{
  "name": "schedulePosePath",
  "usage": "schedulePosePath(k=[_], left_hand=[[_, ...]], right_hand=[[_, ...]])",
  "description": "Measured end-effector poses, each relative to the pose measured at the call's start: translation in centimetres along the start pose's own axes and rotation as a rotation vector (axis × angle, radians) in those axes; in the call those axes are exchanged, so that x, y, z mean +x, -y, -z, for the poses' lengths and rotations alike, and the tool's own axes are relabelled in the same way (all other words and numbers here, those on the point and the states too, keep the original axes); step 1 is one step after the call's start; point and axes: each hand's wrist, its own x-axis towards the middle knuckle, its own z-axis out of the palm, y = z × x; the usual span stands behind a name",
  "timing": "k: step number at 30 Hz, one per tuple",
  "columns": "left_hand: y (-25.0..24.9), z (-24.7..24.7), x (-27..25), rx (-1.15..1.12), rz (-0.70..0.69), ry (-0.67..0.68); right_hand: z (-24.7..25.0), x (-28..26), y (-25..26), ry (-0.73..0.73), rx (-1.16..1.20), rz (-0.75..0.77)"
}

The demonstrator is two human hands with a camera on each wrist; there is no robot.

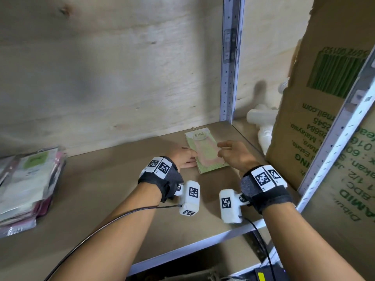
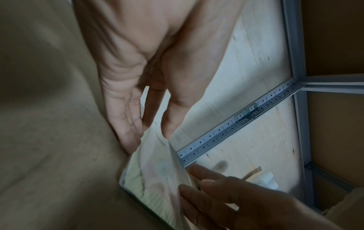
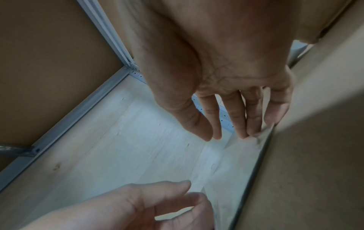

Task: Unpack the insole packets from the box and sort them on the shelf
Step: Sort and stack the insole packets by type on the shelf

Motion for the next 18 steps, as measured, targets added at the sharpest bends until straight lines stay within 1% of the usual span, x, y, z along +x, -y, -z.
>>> schedulePosePath(k=[6, 9, 14, 16, 18], left_hand=[[-0.3, 0.0, 0.7, 0.027, -0.014, 0.008], [0.0, 1.2, 0.3, 0.043, -0.040, 0.005], [0.7, 5.8, -1.7, 0.011, -0.109, -0.075], [1.1, 8.1, -3.0, -0.002, -0.133, -0.110], [1.6, 10.8, -4.6, -0.010, -0.165, -0.148]], right_hand=[[-0.1, 0.5, 0.0, -0.022, 0.002, 0.019], [-0.1, 0.1, 0.2, -0.041, -0.028, 0.035], [-0.5, -1.9, 1.0, -0.116, -0.036, 0.102], [-1.2, -3.3, 1.7, -0.087, -0.015, 0.132], [-2.5, -4.8, 2.7, 0.006, 0.026, 0.149]])
